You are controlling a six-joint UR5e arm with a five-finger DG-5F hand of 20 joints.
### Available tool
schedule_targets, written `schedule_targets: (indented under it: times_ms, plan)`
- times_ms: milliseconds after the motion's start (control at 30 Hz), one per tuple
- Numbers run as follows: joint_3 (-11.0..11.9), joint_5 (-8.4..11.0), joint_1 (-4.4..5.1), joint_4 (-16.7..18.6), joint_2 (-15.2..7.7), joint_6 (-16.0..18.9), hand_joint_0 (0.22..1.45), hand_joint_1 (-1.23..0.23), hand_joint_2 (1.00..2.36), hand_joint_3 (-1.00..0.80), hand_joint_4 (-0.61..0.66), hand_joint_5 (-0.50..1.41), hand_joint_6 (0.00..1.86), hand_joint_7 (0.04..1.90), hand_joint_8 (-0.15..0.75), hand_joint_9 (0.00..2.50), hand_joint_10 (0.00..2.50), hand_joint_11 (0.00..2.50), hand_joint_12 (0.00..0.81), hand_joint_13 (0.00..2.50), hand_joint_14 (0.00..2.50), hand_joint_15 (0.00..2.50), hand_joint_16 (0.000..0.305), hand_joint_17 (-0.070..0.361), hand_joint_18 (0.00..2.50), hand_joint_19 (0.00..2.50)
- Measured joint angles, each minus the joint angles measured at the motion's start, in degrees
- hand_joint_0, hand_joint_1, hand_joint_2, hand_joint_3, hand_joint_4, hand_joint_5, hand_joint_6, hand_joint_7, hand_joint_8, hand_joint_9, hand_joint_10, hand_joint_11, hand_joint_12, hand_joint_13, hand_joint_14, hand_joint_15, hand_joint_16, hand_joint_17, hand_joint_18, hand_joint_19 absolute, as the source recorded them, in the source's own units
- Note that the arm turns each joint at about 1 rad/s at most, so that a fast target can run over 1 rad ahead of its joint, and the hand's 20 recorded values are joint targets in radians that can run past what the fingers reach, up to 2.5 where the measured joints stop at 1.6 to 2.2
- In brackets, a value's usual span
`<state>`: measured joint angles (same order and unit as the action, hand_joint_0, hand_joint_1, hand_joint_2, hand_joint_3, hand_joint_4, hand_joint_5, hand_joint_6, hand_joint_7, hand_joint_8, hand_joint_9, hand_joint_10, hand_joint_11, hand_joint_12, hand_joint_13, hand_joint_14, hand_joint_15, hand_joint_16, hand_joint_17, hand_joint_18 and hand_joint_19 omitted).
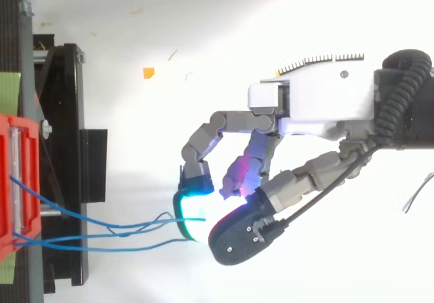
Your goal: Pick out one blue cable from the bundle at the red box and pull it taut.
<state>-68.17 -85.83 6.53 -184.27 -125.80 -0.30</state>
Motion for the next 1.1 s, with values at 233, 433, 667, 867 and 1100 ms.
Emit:
schedule_targets:
  times_ms: [233, 433, 667, 867, 1100]
  plan:
    - [-1.2, 1.98, 0.48, 1.4, 0.2, 0.2, 0.62, -0.65, 1.01, -0.36, -0.05, -0.04, 0.89, 0.96, 0.301, 1.31, 0.03, 0.77, 0.360, 0.84, 0.02, 0.48, 0.057, 0.128, 0.86, 0.66]
    - [-1.3, 2.02, 0.89, 2.1, 0.2, -0.6, 0.62, -0.64, 1.00, -0.37, -0.04, -0.04, 0.89, 0.95, 0.306, 1.29, 0.03, 0.75, 0.366, 0.82, 0.02, 0.48, 0.057, 0.129, 0.84, 0.67]
    - [-1.3, 0.61, 1.57, 3.1, 0.2, -4.7, 0.62, -0.63, 1.00, -0.37, -0.04, -0.04, 0.89, 0.95, 0.307, 1.29, 0.03, 0.75, 0.365, 0.82, 0.02, 0.48, 0.058, 0.130, 0.84, 0.66]
    - [-1.3, 0.36, 1.71, 3.6, 0.2, -8.1, 0.62, -0.63, 1.00, -0.37, -0.04, -0.04, 0.89, 0.95, 0.309, 1.29, 0.03, 0.75, 0.366, 0.82, 0.02, 0.48, 0.058, 0.130, 0.84, 0.66]
    - [-1.3, 0.39, 1.73, 3.6, 0.2, -10.3, 0.62, -0.63, 1.00, -0.37, -0.04, -0.04, 0.89, 0.95, 0.312, 1.29, 0.03, 0.76, 0.367, 0.83, 0.02, 0.48, 0.058, 0.130, 0.84, 0.66]
